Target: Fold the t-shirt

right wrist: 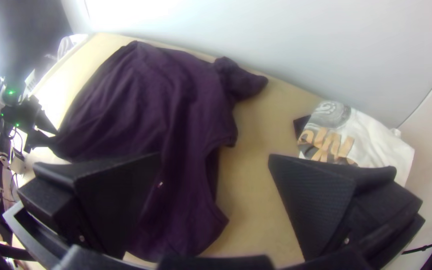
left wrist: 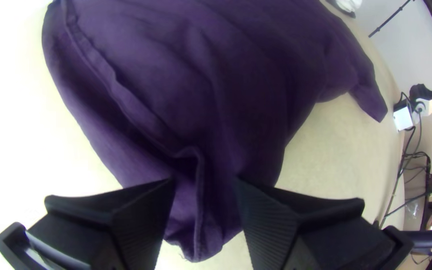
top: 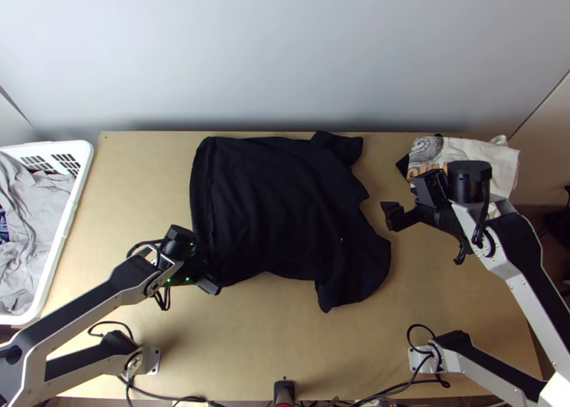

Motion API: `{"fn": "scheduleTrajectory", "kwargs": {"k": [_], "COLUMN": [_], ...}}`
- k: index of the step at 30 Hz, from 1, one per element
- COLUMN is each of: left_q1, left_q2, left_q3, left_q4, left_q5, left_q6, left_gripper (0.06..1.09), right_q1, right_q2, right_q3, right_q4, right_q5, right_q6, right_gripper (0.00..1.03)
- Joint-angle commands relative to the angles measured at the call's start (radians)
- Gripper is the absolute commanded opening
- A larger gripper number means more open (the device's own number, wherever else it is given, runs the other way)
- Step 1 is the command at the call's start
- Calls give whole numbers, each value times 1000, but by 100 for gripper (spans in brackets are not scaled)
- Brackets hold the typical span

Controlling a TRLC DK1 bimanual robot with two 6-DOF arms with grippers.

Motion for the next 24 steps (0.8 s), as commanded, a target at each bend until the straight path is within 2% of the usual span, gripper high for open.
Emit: {"fn": "scheduleTrajectory", "kwargs": {"k": [1, 5, 7, 14, 17, 21, 24], "left_q1": [-10, -7, -4, 61, 142, 203, 233], "left_q2": [21, -12, -56, -254, -311, -354, -360], "left_q3": [1, 1, -5, -74, -64, -52, -40], "left_q4": [5, -9, -27, -140, -179, -214, -251], "left_q5": [-20, -37, -50, -50, -50, -50, -49], "left_q6": [3, 3, 0, 16, 42, 83, 111], "left_gripper": [43, 18, 9, 9, 9, 9, 9], "right_q1": [-1, 1, 2, 70, 123, 206, 217], "right_q2": [-9, -11, -12, -28, -28, -45, -48], "right_q3": [-4, -1, 1, -48, -88, -159, -171], "right_q4": [-3, -3, -8, -38, -101, -155, -167], "right_q5": [1, 1, 1, -1, -14, -25, -28], "right_q6": [-5, -10, -10, -8, -19, -41, -44], "right_gripper": [99, 99, 99, 99, 99, 99, 99]}}
